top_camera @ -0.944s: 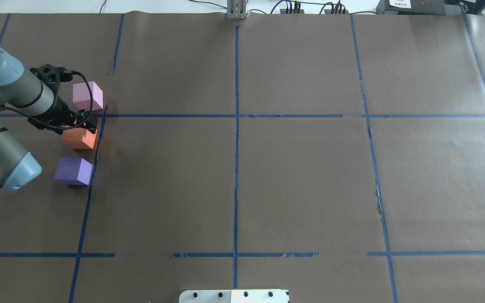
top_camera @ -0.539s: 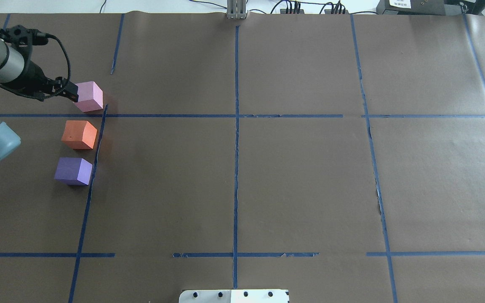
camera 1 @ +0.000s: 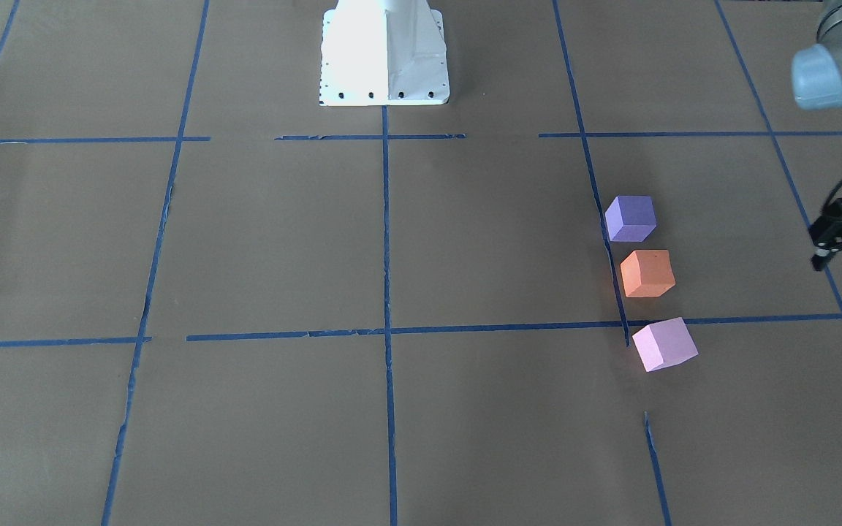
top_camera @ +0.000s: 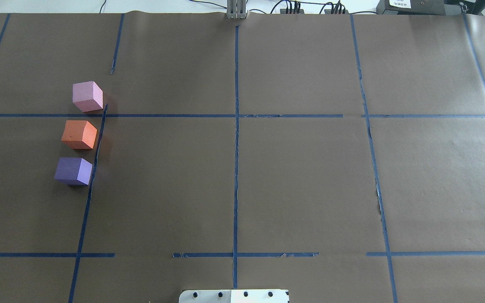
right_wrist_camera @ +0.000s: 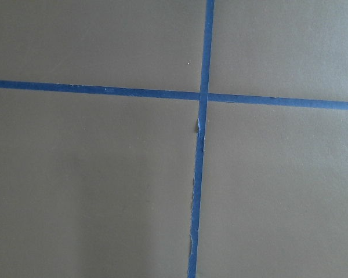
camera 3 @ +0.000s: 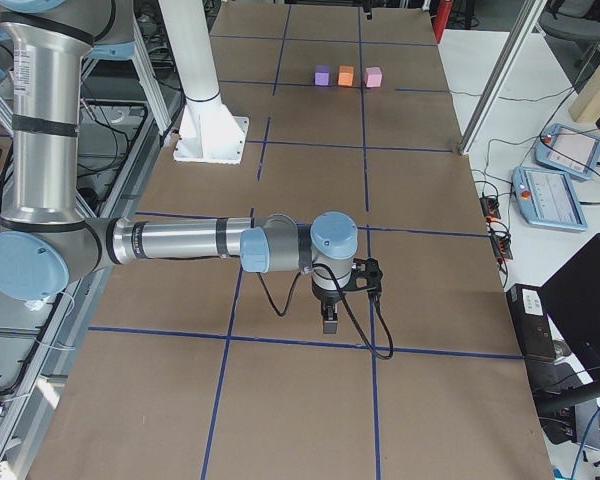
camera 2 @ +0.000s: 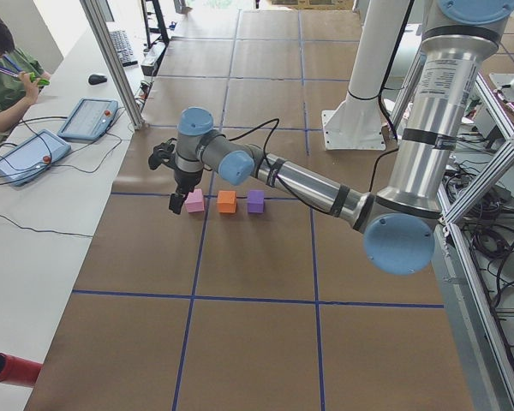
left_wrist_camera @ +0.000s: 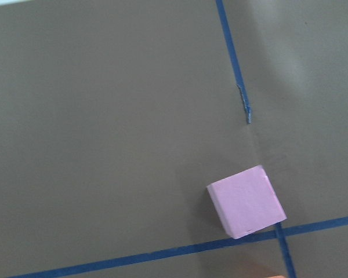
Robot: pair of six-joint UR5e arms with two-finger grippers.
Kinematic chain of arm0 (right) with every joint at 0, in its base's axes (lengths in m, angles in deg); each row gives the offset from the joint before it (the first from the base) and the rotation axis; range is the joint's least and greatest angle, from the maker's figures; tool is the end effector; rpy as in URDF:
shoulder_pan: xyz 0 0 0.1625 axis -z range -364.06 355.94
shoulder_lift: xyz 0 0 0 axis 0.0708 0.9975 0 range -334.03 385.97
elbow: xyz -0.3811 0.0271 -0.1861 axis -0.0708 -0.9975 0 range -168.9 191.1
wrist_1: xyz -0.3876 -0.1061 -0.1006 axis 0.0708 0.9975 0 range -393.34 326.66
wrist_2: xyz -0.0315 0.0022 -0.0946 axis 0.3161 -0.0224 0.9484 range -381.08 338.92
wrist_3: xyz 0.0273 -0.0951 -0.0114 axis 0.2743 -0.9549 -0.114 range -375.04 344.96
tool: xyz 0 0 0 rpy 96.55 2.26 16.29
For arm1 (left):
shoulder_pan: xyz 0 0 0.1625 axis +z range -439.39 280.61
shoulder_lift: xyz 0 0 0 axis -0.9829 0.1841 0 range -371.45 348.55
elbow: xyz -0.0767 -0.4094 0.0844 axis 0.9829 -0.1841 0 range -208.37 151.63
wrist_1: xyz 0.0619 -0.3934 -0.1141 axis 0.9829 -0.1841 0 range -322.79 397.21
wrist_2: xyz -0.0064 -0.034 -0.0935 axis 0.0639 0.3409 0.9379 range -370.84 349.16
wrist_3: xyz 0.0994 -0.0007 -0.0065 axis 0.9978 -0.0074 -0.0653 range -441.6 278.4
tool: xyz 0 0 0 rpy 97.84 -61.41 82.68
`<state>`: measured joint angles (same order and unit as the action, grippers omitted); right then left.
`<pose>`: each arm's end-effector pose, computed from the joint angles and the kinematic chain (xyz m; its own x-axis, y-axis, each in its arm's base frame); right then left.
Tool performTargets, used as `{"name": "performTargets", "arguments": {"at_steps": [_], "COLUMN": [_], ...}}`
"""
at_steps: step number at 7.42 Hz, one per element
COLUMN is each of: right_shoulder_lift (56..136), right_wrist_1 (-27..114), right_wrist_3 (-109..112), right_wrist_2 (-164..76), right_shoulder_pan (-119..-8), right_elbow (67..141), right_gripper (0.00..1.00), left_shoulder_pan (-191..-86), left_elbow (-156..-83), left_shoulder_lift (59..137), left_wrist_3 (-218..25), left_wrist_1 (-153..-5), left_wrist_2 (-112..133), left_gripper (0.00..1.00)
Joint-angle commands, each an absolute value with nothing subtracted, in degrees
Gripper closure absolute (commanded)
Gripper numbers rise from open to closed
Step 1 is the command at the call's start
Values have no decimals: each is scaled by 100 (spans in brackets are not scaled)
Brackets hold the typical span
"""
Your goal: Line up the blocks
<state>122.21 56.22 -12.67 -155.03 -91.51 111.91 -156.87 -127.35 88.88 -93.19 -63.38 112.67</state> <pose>0.0440 -0.4529 0.6165 0.7179 -0.0512 0.6943 0.0146 0.9982 0.0585 0.0482 -0.5775 0.4731 0.7766 0.2703 -0.5690 -0.0326 0.9193 0.3922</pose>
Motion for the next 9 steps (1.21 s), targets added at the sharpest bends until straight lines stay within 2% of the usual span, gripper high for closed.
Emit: {"name": "performTargets", "arguments": {"at_steps": [1,4,6,9], "right_shoulder_lift": [12221,12221,12221,12221], "right_wrist_1": [5622,5622,5622,5622], "right_wrist_3": [-1267,-1267,-1267,-1267], "right_wrist_2": [-15503,-15503,-15503,-15503], "right_shoulder_pan": [-9151,-9151,-9151,-9151], "right_elbow": [11191,11191,11191,11191], "right_gripper": [0,0,0,0], "left_shoulder_pan": [-16559,-16728,-16728,-16728], "left_elbow": [-12131,-11890,-11898,-11907], "left_shoulder_lift": [8533,7866,7759,7776], "left_wrist_3": [-8239,-7483,-7483,-7474], "left_wrist_1": [-5964,-5790,-5158,-5076], "left_wrist_2": [11807,11922,12449,12495], "left_gripper": [0,0,0,0]}}
